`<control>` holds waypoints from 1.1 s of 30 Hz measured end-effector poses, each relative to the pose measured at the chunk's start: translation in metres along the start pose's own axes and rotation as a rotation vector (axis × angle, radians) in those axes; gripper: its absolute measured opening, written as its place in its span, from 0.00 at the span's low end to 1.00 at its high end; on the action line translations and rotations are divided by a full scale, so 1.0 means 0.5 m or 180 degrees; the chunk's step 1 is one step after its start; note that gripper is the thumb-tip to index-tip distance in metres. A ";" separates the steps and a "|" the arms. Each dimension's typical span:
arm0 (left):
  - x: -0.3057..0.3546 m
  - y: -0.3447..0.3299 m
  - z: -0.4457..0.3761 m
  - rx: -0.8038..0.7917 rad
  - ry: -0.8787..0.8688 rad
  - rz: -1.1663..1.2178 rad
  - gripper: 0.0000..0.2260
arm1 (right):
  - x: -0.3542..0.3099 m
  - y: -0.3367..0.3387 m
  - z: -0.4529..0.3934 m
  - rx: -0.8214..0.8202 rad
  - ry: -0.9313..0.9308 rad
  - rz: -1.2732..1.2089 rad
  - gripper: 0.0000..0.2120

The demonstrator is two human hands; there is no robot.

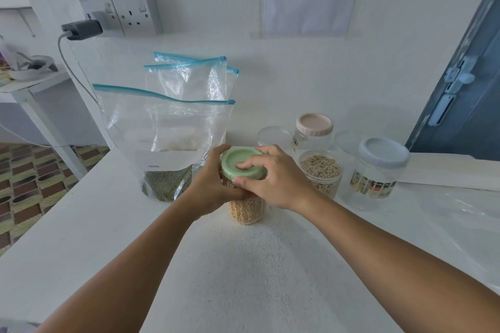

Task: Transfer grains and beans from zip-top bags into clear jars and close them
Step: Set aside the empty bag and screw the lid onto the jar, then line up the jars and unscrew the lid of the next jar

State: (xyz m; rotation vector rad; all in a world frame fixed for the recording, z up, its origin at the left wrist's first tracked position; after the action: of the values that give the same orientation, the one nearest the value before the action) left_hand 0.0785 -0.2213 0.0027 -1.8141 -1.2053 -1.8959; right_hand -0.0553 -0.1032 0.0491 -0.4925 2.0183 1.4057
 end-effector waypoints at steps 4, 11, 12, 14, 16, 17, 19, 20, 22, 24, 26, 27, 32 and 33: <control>0.008 -0.027 -0.026 -0.0013 0.0053 0.0017 0.53 | 0.017 0.030 -0.012 -0.0174 -0.0092 0.0277 0.20; 0.038 -0.083 -0.091 0.0018 0.0063 -0.0187 0.50 | 0.077 0.082 -0.049 -0.0013 -0.0175 0.0768 0.20; 0.041 -0.088 -0.098 0.0033 0.0051 -0.0217 0.49 | 0.083 0.087 -0.053 -0.0014 -0.0197 0.0825 0.20; 0.053 -0.094 -0.106 0.0086 0.0018 -0.0371 0.45 | 0.091 0.093 -0.059 -0.0003 -0.0231 0.0859 0.19; 0.057 -0.096 -0.110 0.0092 0.0029 -0.0484 0.44 | 0.097 0.093 -0.060 0.0031 -0.0229 0.0872 0.19; 0.055 -0.097 -0.112 0.0083 0.0056 -0.0491 0.44 | 0.100 0.091 -0.060 0.0042 -0.0219 0.0884 0.19; 0.049 -0.097 -0.110 0.0090 0.0141 -0.0496 0.45 | 0.104 0.088 -0.060 0.0047 -0.0186 0.0897 0.19; 0.047 -0.098 -0.109 0.0090 0.0170 -0.0495 0.45 | 0.104 0.087 -0.061 0.0044 -0.0170 0.0909 0.20; 0.050 -0.101 -0.106 0.0099 0.0177 -0.0533 0.46 | 0.104 0.087 -0.059 0.0025 -0.0169 0.0937 0.20; 0.057 -0.104 -0.101 0.0016 0.0173 -0.0608 0.52 | 0.102 0.094 -0.051 -0.0018 -0.0177 0.0987 0.21; 0.058 -0.102 -0.093 -0.0142 0.0167 -0.0684 0.64 | 0.102 0.116 -0.034 0.0085 -0.0068 0.0980 0.23; 0.056 -0.098 -0.089 -0.0143 0.0110 -0.0775 0.69 | 0.103 0.134 -0.022 0.0247 0.0015 0.0924 0.24; 0.114 -0.100 -0.045 0.0542 -0.0679 -0.1298 0.58 | 0.160 0.273 0.050 0.1439 -0.0138 0.0704 0.18; 0.145 -0.116 -0.036 0.0592 -0.0948 -0.1376 0.53 | 0.177 0.299 0.066 0.1523 -0.0320 0.0722 0.18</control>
State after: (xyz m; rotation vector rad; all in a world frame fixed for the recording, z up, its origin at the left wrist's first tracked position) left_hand 0.0124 -0.1722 0.0490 -1.8942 -1.9405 -1.6670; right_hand -0.2034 -0.0142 0.0857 0.0154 2.2796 0.9889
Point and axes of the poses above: each hand's wrist, its own z-axis away from the middle knuckle, its own y-axis out of the back of the hand, x = y × z, the point moved 4 cm from there along -z, towards the middle knuckle, and after that the axes turned 1 degree about x, right-handed, at the moved point
